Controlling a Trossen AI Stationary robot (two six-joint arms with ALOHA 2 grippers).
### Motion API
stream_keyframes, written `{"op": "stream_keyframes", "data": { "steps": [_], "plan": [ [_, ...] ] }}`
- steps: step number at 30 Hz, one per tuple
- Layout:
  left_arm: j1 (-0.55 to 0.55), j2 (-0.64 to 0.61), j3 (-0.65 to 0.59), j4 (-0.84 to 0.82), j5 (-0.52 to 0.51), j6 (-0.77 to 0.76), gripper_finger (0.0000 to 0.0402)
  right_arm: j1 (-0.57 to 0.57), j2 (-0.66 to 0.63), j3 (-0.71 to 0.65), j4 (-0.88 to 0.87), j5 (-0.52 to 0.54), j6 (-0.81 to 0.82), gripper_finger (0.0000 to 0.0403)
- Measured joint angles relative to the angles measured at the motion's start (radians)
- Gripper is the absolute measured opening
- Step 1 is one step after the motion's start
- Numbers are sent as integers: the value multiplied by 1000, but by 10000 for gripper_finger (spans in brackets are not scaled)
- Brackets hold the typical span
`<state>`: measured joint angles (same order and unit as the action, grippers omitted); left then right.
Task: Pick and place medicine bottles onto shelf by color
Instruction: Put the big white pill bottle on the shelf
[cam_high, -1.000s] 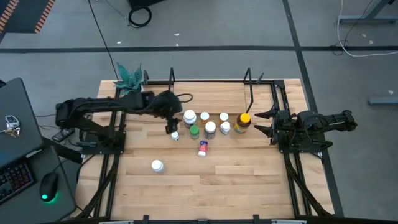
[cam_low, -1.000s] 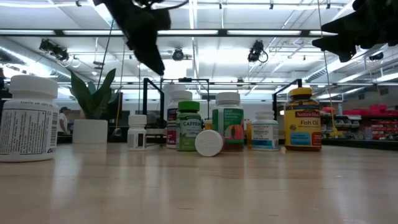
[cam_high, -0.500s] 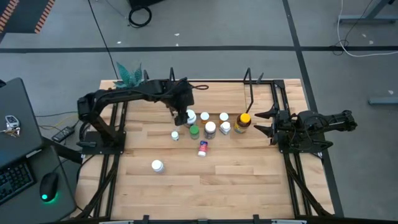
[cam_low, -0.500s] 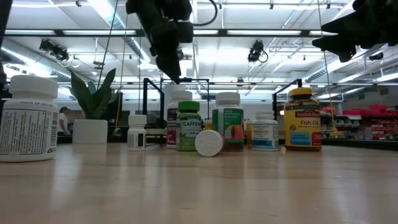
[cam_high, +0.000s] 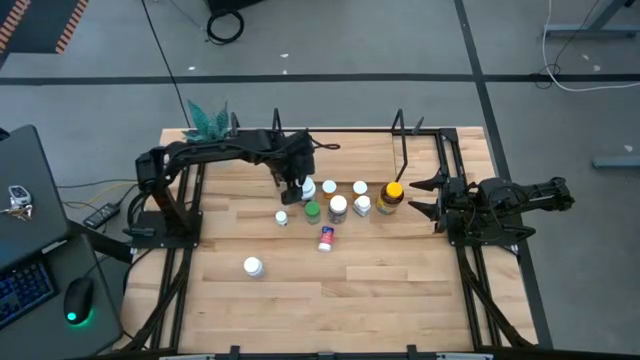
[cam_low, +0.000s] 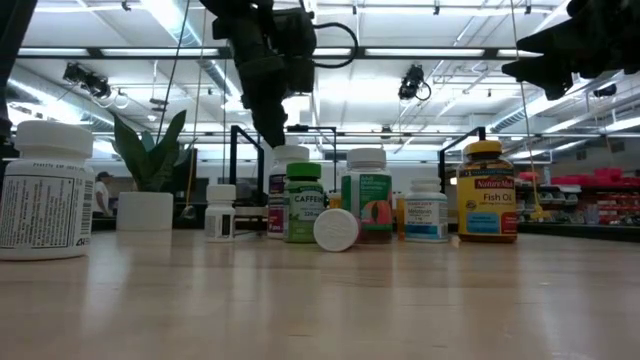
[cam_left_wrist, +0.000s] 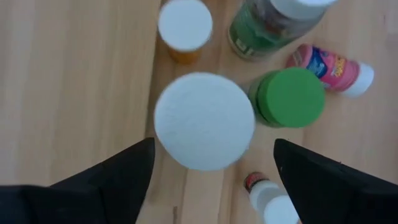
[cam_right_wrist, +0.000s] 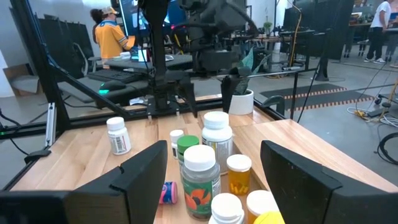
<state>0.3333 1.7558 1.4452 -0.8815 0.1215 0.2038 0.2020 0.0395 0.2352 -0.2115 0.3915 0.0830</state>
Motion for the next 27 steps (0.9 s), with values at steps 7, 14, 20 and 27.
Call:
{"op": "stream_keyframes", "data": {
  "steps": [7, 14, 20, 27],
  "plan": [
    [-1, 37, 0, 12, 0, -1, 350, 0, 0, 0, 12, 0, 0, 265],
    [-2, 64, 0, 50, 0, -2, 350, 0, 0, 0, 16, 0, 0, 265],
    [-2, 89, -1, 75, 0, -1, 350, 0, 0, 0, 16, 0, 0, 265],
    [-2, 92, -1, 79, 0, -1, 314, 0, 0, 0, 16, 0, 0, 265]
  ]
}}
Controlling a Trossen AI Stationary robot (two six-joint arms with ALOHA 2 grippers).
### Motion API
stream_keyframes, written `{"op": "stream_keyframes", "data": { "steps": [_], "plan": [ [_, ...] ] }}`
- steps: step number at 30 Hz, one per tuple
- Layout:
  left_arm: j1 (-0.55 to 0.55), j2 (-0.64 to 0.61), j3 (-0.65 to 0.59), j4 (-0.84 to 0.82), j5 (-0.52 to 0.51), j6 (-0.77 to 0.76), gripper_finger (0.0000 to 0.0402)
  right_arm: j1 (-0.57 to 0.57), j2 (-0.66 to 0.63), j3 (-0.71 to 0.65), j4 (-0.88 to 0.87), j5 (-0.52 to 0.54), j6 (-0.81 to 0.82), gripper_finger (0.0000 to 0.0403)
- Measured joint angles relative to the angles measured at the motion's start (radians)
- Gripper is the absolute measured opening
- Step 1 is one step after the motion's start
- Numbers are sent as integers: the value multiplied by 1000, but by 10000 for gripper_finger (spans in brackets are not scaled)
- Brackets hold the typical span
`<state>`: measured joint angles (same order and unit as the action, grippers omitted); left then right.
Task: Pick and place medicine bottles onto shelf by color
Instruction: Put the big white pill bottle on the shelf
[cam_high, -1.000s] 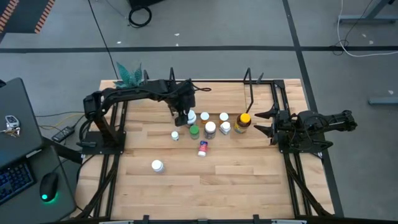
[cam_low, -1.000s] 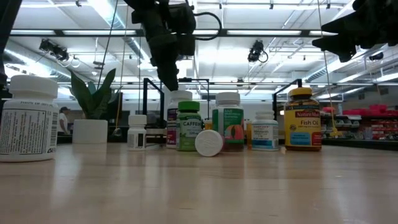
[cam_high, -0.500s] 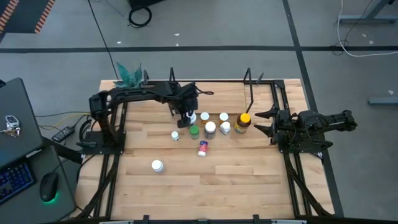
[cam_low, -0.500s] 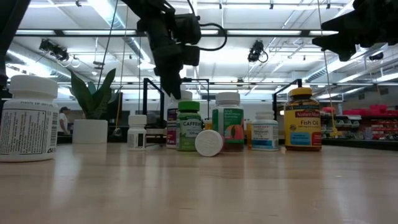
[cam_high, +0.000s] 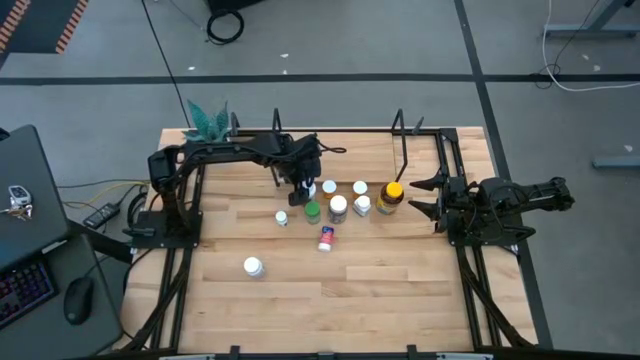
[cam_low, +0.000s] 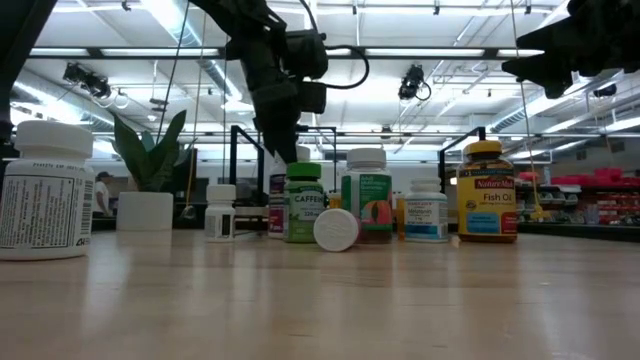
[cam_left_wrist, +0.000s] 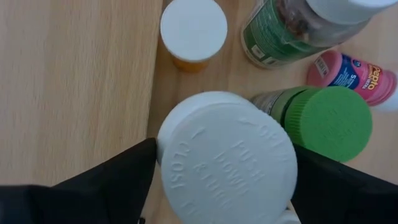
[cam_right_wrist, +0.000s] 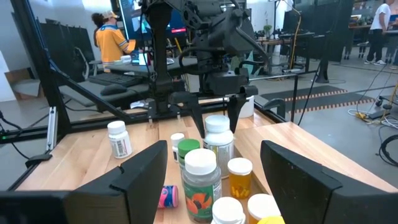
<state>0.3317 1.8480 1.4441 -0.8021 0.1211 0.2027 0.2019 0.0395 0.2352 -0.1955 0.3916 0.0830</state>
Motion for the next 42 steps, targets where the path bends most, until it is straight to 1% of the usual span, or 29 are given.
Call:
{"op": "stream_keyframes", "data": {
  "steps": [5, 10, 14, 16, 23, 30, 34, 38, 42],
  "plan": [
    [2, -4, 2, 3, 4, 1, 283, 0, 0, 0, 0, 0, 0, 265],
    [3, -11, 4, 1, -4, 4, 264, 0, 0, 0, 0, 0, 0, 265],
    [3, -7, 45, -60, -3, 13, 251, 0, 0, 0, 0, 0, 0, 265],
    [3, -7, 68, -63, -2, 18, 246, 0, 0, 0, 0, 0, 0, 265],
    [6, -7, 131, -117, -1, 26, 252, 0, 0, 0, 0, 0, 0, 265],
    [6, -7, 226, -204, -2, 43, 245, 0, 0, 0, 0, 0, 0, 265],
    [16, -9, 282, -223, -34, 54, 252, 0, 0, 0, 0, 0, 0, 265],
    [52, -9, 296, -213, -56, 72, 250, 0, 0, 0, 0, 0, 0, 265],
    [124, -9, 296, -193, -79, 71, 247, 0, 0, 0, 0, 0, 0, 265]
  ]
}}
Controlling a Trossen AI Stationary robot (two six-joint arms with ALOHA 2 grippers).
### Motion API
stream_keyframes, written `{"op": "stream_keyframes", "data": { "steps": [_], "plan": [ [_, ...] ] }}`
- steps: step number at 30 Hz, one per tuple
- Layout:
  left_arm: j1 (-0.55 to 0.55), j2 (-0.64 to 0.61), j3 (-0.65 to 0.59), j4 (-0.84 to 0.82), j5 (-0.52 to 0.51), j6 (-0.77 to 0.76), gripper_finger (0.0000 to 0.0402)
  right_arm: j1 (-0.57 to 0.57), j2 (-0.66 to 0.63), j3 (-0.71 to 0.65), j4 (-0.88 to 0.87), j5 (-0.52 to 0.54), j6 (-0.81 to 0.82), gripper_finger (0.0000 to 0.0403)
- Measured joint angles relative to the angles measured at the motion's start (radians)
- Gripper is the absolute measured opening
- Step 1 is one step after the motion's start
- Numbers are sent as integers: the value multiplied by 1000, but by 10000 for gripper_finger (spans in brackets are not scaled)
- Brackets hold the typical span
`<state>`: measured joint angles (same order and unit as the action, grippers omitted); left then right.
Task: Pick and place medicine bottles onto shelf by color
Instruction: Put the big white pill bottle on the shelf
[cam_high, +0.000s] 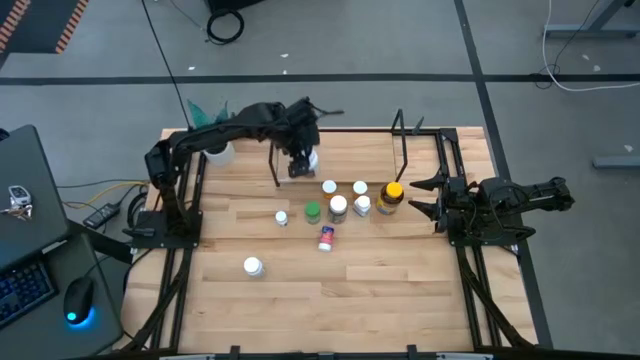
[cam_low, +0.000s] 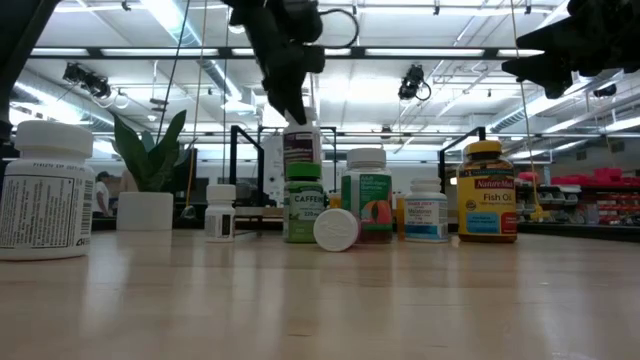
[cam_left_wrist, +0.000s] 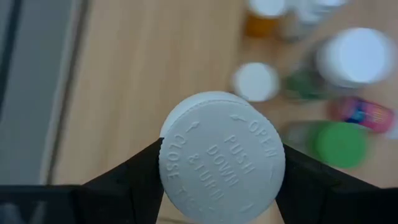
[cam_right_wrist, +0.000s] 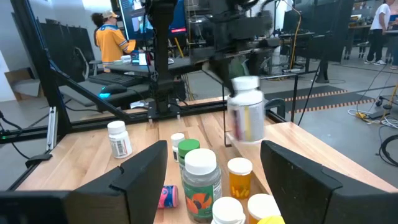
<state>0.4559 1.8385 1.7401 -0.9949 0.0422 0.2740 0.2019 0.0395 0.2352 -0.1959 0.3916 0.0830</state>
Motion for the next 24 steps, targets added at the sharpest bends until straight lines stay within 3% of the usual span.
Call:
{"op": "stream_keyframes", "data": {
  "steps": [8, 15, 24],
  "plan": [
    [140, 2, 0, 79, -24, 4, 250, 0, 0, 0, 0, 0, 0, 265],
    [176, 6, 6, 166, -42, 54, 253, 0, 0, 0, 0, 0, 0, 265],
    [183, 93, 246, 70, -40, 92, 248, 0, 0, 0, 0, 0, 0, 265]
  ]
}}
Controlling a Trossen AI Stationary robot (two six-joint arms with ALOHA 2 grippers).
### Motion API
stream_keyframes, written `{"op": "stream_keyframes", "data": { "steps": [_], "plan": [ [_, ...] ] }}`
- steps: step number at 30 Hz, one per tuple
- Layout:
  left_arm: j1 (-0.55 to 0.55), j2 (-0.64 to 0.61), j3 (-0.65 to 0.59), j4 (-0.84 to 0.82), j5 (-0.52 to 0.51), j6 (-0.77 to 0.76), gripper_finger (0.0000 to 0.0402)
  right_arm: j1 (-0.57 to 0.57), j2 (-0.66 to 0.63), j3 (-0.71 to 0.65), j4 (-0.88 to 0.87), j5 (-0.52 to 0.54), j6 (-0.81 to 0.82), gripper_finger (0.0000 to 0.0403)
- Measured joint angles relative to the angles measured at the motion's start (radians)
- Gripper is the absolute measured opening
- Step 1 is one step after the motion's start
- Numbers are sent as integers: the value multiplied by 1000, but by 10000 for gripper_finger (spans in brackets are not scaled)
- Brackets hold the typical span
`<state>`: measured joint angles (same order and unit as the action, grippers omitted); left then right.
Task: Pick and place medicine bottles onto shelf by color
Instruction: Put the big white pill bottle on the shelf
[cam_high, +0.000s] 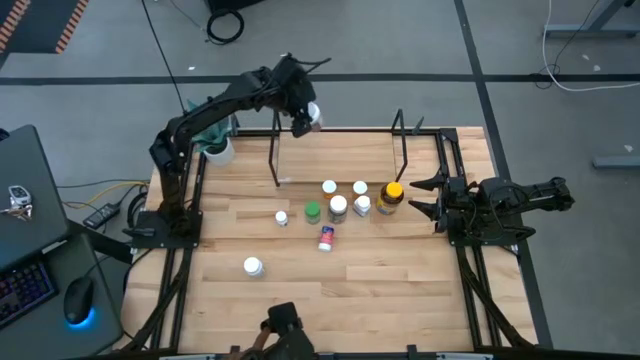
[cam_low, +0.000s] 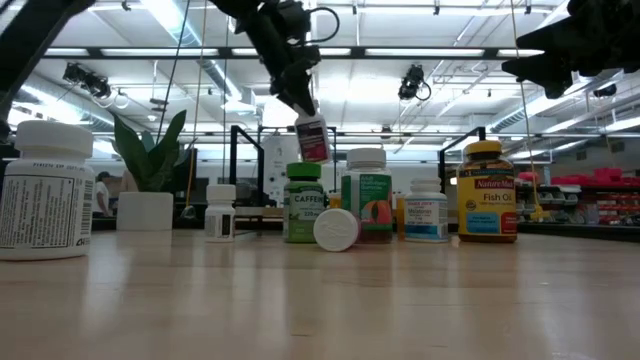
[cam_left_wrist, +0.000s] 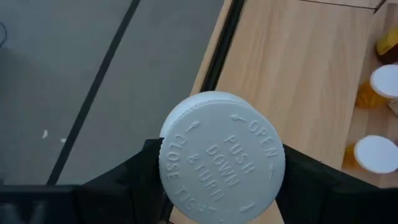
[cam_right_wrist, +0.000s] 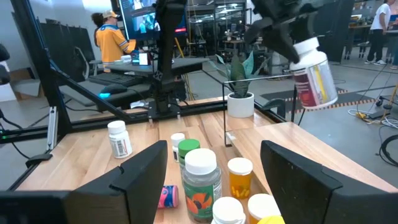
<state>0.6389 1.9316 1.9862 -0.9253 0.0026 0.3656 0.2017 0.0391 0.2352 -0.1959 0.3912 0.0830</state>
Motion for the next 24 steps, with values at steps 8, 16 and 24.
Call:
{"op": "stream_keyframes", "data": {
  "steps": [8, 16, 24],
  "plan": [
    [31, 122, 136, -116, 11, -12, 249, 0, 0, 0, 0, 0, 0, 265],
    [57, 142, 117, -236, 40, -106, 253, 0, 0, 0, 0, 0, 0, 265],
    [61, 157, 117, -256, 43, -151, 251, 0, 0, 0, 0, 0, 0, 265]
  ]
}}
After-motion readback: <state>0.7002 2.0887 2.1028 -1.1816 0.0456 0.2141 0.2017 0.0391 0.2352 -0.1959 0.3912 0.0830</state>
